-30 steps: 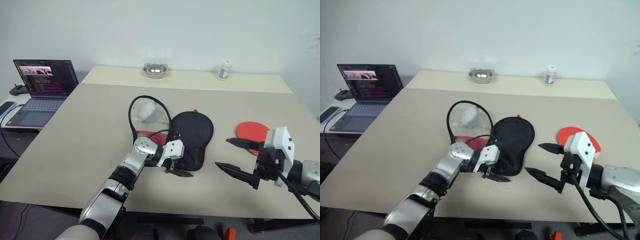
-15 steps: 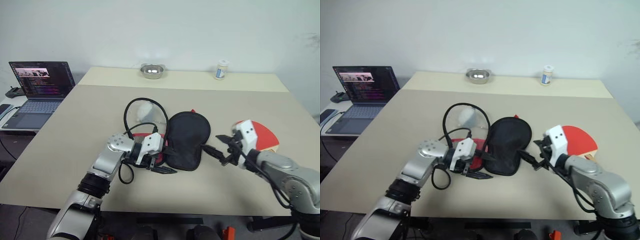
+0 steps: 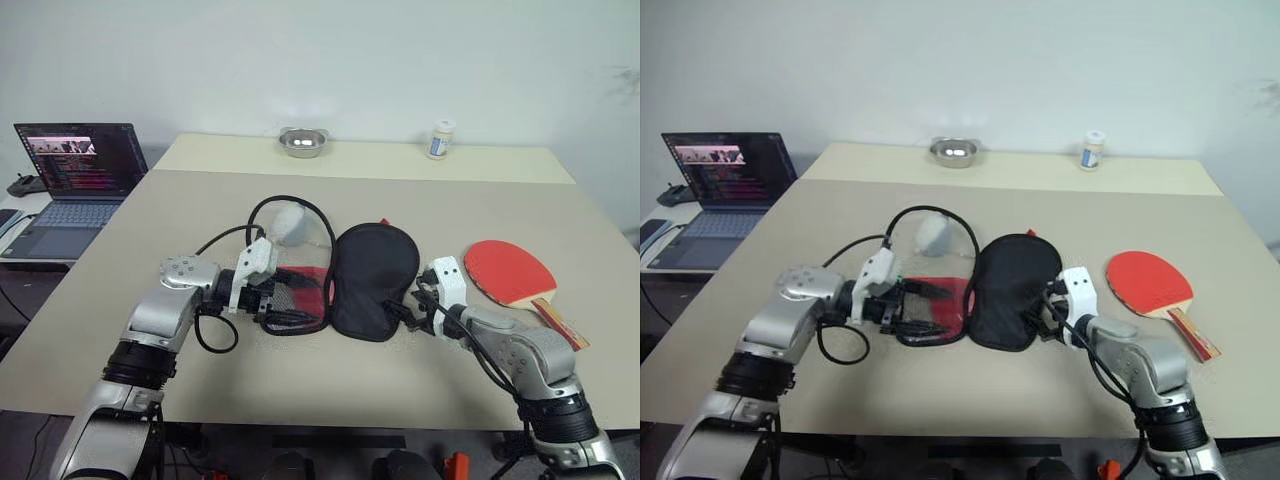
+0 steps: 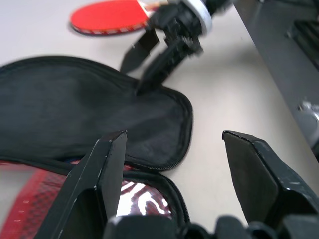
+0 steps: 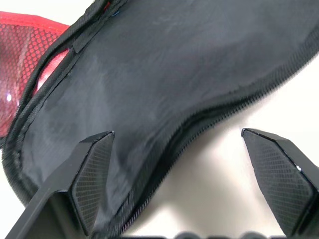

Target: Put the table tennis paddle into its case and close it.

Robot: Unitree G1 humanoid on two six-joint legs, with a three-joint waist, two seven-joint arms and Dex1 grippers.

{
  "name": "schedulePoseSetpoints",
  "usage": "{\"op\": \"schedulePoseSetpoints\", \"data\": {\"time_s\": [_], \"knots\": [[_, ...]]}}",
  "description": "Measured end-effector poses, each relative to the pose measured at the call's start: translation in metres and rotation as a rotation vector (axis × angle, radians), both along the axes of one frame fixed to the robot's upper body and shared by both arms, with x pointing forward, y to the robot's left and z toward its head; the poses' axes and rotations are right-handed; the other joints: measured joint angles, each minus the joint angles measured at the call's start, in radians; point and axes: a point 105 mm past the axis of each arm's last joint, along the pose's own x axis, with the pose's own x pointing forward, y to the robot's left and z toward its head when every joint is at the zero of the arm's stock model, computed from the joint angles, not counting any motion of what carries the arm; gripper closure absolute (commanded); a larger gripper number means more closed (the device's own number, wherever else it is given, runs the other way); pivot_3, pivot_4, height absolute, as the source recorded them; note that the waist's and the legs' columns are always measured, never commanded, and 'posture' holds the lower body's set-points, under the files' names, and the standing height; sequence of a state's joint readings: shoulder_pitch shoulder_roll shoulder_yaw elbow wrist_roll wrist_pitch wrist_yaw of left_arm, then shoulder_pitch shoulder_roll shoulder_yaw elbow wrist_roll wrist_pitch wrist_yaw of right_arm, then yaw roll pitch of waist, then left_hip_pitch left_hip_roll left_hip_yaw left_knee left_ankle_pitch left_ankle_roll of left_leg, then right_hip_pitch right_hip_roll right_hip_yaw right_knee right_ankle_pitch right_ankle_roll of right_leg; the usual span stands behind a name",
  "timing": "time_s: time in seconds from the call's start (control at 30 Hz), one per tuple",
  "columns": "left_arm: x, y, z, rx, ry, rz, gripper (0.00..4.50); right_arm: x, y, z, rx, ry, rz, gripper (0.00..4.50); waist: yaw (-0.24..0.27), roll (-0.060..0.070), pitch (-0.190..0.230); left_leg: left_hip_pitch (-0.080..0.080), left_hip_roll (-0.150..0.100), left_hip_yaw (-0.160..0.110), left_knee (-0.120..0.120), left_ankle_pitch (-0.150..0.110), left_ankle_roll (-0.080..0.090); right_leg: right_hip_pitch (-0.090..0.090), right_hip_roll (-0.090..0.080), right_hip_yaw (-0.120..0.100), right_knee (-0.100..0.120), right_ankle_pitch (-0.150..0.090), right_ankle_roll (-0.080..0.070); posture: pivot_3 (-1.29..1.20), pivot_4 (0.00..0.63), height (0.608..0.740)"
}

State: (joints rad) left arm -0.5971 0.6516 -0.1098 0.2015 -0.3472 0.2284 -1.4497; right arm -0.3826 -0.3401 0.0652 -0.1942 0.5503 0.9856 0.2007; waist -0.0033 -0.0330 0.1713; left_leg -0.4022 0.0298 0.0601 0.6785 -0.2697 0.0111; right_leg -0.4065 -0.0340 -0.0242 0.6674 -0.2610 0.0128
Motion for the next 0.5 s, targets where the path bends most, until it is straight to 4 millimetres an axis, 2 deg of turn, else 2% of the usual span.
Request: {"op": "schedulePoseSetpoints", "data": {"time_s": [0.1,0.23,0.5], "knots": [[0.002,-0.002,0.01,-0.032,0.005,0.005,1.19,0.005,0.006,0.0,-0.001,-0.012,0.008,0.0,-0.003,0.0,0.0,0.002,0.0,0.001,0.0,0.0,0.0,0.0,0.0,0.001,0.003,0.0,0.0,0.0,0.15,0.74],[0.005,-0.004,0.021,-0.05,-0.02,0.009,1.16,0.01,0.005,-0.002,-0.014,-0.02,-0.004,1.3,-0.007,0.0,0.0,0.004,0.0,0.002,0.001,0.0,0.0,0.0,0.001,0.003,0.007,0.0,0.0,0.0,0.15,0.74],[0.007,-0.006,0.025,-0.048,-0.044,0.022,1.16,0.018,0.001,-0.003,-0.005,-0.011,-0.044,4.16,-0.011,0.0,0.0,0.002,0.001,0.003,0.0,0.0,-0.001,-0.005,0.002,0.005,0.011,-0.001,-0.002,0.0,0.15,0.74]]}}
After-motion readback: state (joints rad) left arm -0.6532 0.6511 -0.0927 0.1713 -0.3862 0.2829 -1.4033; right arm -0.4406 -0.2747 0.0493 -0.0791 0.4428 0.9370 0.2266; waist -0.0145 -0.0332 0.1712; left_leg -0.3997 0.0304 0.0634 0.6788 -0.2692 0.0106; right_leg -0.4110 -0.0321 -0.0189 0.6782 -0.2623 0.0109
